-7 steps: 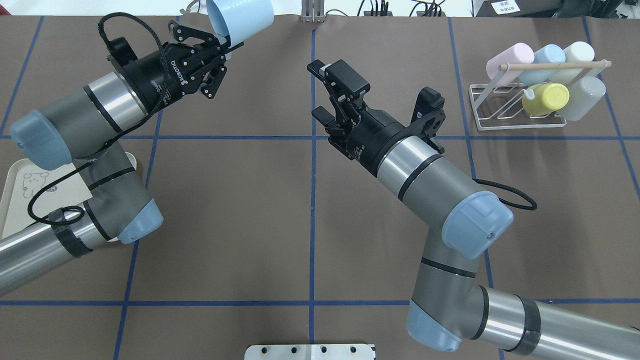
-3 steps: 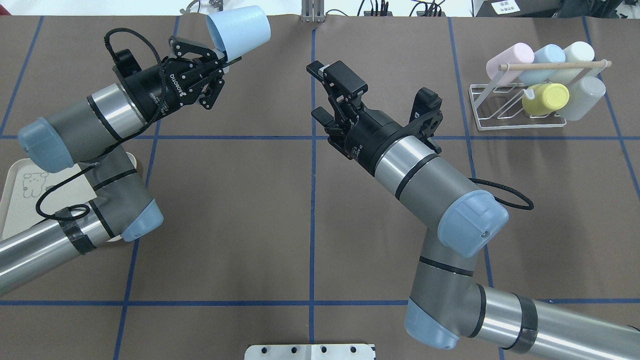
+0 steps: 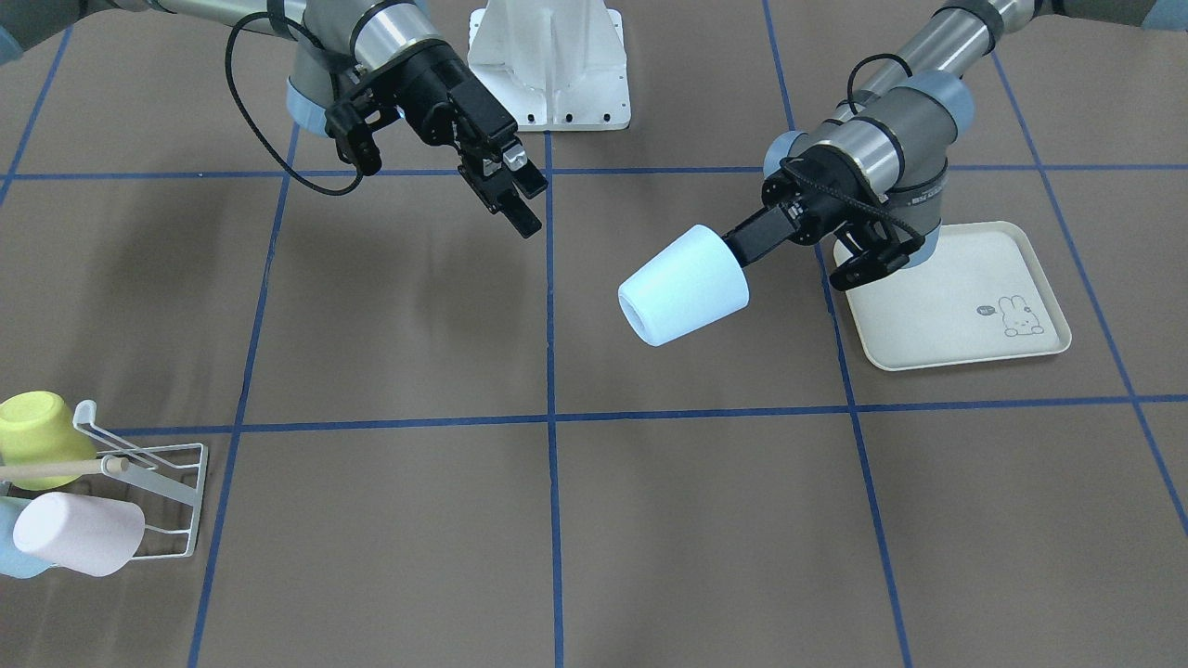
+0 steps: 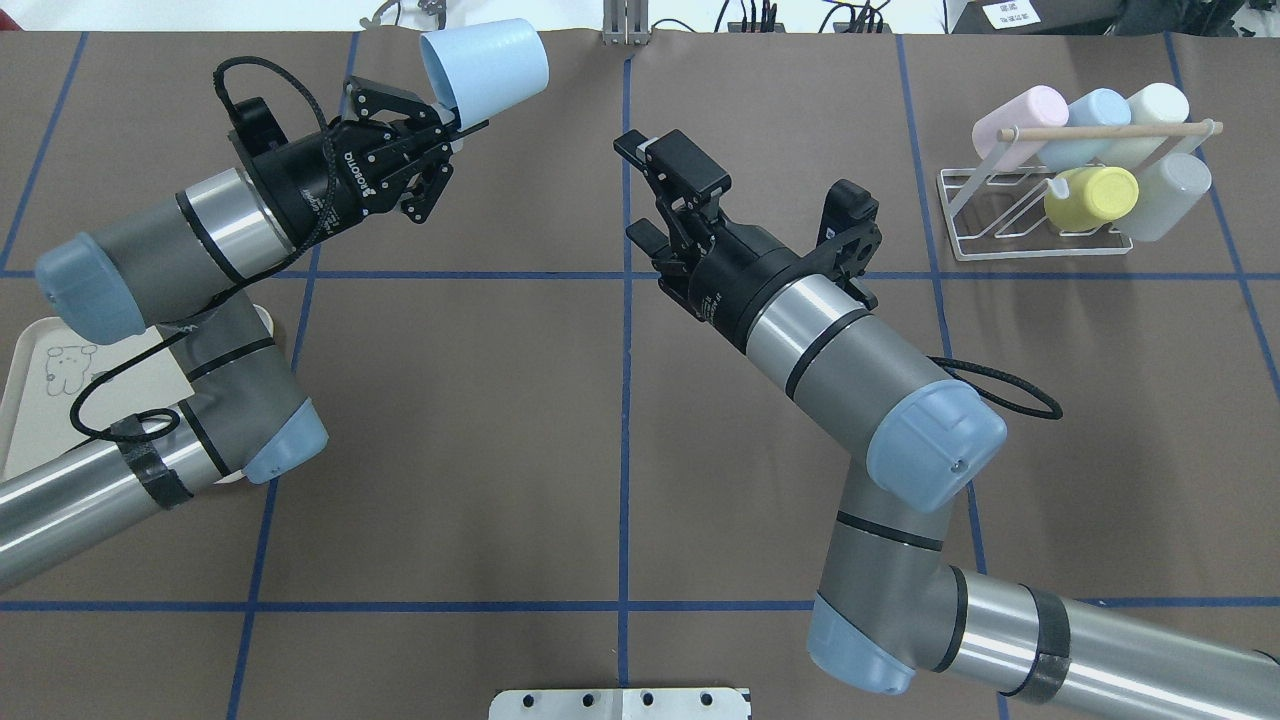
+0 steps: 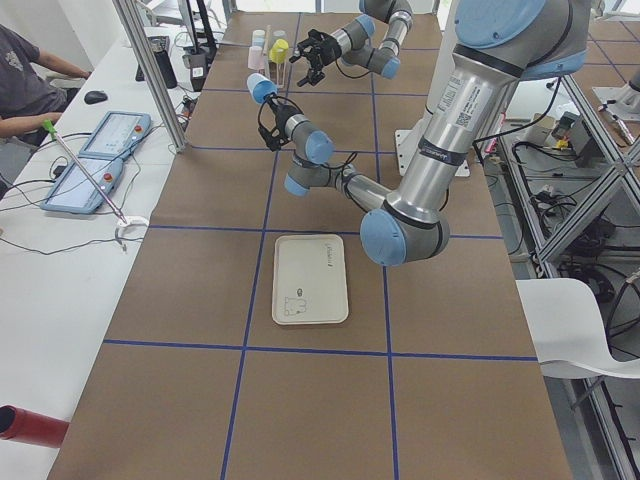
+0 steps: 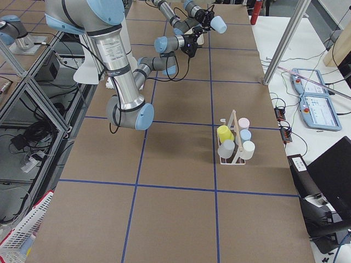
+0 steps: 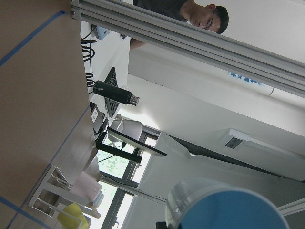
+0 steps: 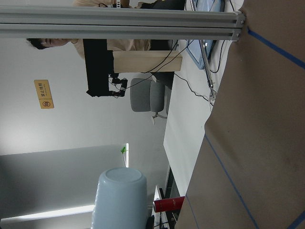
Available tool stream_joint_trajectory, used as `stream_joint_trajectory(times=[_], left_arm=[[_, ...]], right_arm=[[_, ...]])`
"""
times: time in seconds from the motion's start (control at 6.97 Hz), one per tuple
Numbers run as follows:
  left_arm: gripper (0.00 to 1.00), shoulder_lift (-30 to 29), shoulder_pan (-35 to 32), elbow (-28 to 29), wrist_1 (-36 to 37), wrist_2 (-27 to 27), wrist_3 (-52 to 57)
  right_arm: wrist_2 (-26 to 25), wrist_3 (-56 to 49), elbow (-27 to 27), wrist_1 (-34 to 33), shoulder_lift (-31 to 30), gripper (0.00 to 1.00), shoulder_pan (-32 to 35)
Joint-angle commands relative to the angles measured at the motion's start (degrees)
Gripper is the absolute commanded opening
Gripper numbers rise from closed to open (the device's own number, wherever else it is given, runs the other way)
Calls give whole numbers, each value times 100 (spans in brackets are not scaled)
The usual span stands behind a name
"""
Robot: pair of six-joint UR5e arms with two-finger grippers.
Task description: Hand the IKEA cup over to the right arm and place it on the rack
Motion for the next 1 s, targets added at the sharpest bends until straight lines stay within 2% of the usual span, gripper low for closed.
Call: stream_joint_trajectory(times=[0.0,0.86], left_arm=[[0,-50,258,-1,24,19,417],[0,-208,559,-27,95,37,622]], right_arm=[[0,2,-6,16,1,100,0],[0,11,-50,25,10,100,0]])
